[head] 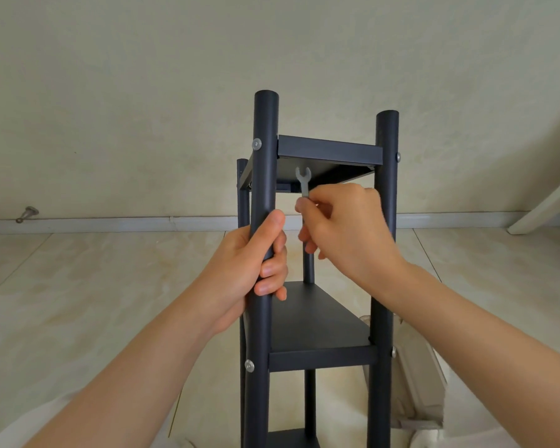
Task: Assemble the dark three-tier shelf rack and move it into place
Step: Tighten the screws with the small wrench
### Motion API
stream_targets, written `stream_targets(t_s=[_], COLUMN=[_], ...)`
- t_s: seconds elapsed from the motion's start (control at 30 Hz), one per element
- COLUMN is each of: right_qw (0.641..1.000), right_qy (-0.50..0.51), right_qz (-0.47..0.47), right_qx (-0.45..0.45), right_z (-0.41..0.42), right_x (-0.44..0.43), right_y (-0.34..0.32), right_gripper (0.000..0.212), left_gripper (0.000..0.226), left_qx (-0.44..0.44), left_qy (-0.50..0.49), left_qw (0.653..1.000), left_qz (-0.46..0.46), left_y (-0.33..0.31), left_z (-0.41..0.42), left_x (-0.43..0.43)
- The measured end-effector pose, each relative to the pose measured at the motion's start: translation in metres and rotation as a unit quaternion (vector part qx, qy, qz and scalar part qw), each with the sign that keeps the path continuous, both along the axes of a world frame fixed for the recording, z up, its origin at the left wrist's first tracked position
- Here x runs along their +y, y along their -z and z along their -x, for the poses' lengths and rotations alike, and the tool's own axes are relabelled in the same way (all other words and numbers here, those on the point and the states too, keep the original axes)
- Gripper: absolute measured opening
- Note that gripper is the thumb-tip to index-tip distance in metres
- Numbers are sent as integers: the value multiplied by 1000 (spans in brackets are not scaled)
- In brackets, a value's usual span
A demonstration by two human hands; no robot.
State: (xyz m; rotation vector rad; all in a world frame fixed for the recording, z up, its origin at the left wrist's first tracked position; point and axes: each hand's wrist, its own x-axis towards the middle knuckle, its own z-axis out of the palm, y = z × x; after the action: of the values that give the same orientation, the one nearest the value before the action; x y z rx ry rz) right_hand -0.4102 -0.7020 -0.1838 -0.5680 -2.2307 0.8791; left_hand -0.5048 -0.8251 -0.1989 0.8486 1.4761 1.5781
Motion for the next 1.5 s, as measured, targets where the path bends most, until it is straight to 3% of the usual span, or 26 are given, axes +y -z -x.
stream_targets(t_s=[0.27,0.57,0.73,0.97,1.17,1.33,1.5], right_qw=[981,953,930,922,926,921,915], right_qy=[-56,-189,-187,-168,-158,-157,-158], right_qz=[161,235,302,309,300,317,328], right_qx=[92,35,95,164,164,160,175], right_z=[-26,-6,5,17,25,28,29], right_x=[6,7,10,14,22,26,27], right_y=[-14,-29,-27,-28,-30,-28,-28], right_gripper=[23,24,20,17,18,18,21], left_gripper=[45,50,44,15,25,37,32], left_qx=[52,46,55,206,257,206,78], left_qy=[41,9,-1,-69,-163,-285,-276], left_qw=[998,999,998,976,952,934,954], left_qz=[-17,-13,-26,-21,30,70,90], left_y=[10,7,9,4,31,85,127], left_z=[5,-11,-13,-9,-19,-48,-83], left_x=[5,26,35,35,2,-37,-44])
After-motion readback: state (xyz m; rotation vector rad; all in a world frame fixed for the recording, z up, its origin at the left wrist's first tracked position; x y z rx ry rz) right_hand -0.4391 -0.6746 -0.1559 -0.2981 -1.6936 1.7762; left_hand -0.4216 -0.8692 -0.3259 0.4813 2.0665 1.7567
